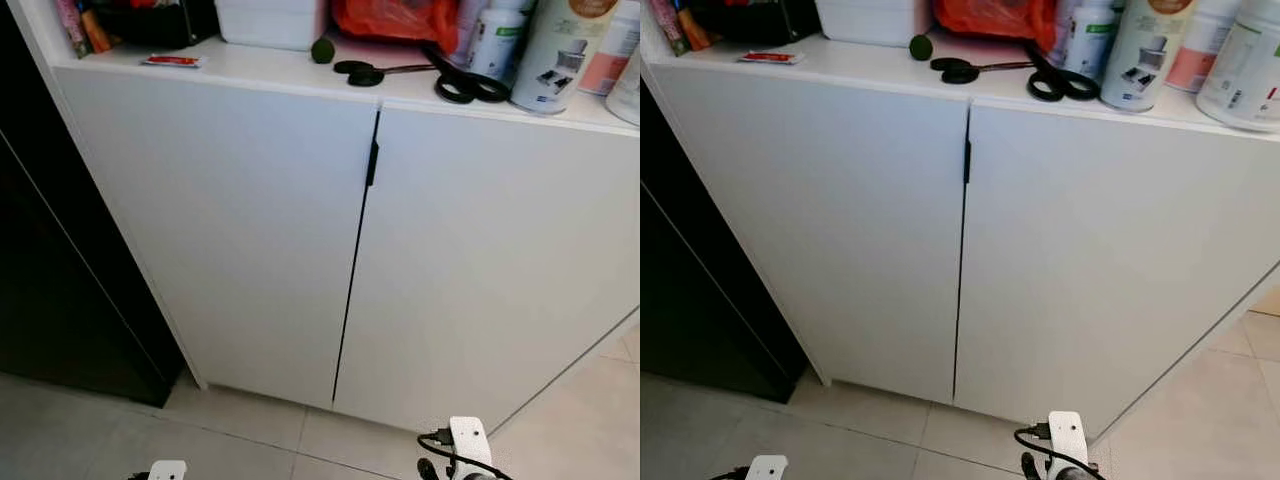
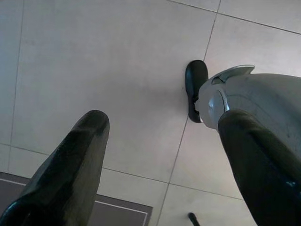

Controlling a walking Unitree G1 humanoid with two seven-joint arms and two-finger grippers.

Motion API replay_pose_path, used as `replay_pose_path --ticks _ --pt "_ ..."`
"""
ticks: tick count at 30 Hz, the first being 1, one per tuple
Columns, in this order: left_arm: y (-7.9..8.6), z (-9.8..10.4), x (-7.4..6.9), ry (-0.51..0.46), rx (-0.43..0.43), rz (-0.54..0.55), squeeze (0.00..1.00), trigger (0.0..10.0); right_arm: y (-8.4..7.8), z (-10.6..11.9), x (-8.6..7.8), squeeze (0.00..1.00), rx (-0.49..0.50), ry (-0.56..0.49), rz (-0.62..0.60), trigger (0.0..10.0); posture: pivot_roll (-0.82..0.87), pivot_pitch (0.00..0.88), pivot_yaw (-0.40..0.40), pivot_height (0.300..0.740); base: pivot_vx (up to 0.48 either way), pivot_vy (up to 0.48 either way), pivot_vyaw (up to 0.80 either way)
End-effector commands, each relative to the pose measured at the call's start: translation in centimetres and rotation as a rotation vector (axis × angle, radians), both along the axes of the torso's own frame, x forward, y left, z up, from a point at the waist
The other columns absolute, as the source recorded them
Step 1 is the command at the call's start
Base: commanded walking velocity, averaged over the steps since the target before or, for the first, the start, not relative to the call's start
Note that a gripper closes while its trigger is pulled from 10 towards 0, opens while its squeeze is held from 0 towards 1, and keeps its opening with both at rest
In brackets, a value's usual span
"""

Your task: Restocking fridge

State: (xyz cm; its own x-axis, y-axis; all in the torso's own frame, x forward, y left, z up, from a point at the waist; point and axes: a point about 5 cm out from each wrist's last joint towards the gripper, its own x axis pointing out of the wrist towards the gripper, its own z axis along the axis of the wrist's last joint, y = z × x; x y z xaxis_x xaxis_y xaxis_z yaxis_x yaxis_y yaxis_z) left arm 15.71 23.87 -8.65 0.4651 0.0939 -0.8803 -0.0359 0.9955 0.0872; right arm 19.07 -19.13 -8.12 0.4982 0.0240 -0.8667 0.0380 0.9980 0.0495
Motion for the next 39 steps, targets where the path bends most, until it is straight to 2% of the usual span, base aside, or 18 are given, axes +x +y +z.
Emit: replay_pose_path --ticks 1,7,17,22,24,32,39 --pt "0.04 -0.05 -0.14 0.013 0.006 -0.010 0.00 10.0 -0.20 0.00 -0.03 0.00 -0.003 0.002 -0.018 10.0 0.02 0.000 -0.036 0.740 0.000 0.360 0.00" --pt "0.00 -0.11 -0.26 0.018 0.006 -0.018 0.00 10.0 -0.21 -0.09 -0.21 0.00 -0.005 0.005 -0.033 10.0 0.01 0.000 -0.030 0.740 0.000 0.362 0.00" --pt "-0.04 -0.16 -0.36 0.023 0.006 -0.026 0.00 10.0 -0.40 -0.22 -0.47 0.00 -0.015 0.002 -0.126 10.0 0.01 0.000 -0.032 0.740 0.000 0.360 0.00" --pt "0.01 -0.09 -0.23 0.020 0.006 -0.025 0.00 10.0 -0.48 -0.25 -0.54 0.00 -0.013 -0.017 -0.281 10.0 0.01 0.000 -0.033 0.740 0.000 0.360 0.00" --pt "0.05 -0.07 -0.19 0.020 0.007 -0.024 0.00 10.0 -0.50 -0.27 -0.58 0.00 -0.025 -0.010 -0.303 10.0 0.01 0.000 -0.030 0.740 0.000 0.360 0.00" --pt "0.06 -0.04 -0.11 0.020 0.005 -0.024 0.00 10.0 -0.55 -0.28 -0.60 0.00 -0.043 0.004 -0.326 10.0 0.01 0.000 -0.032 0.740 0.000 0.362 0.00" --pt "0.04 -0.02 -0.06 0.019 0.003 -0.023 0.00 10.0 -0.51 -0.17 -0.35 0.00 -0.052 0.004 -0.246 10.0 0.01 0.000 -0.032 0.740 0.000 0.359 0.00"
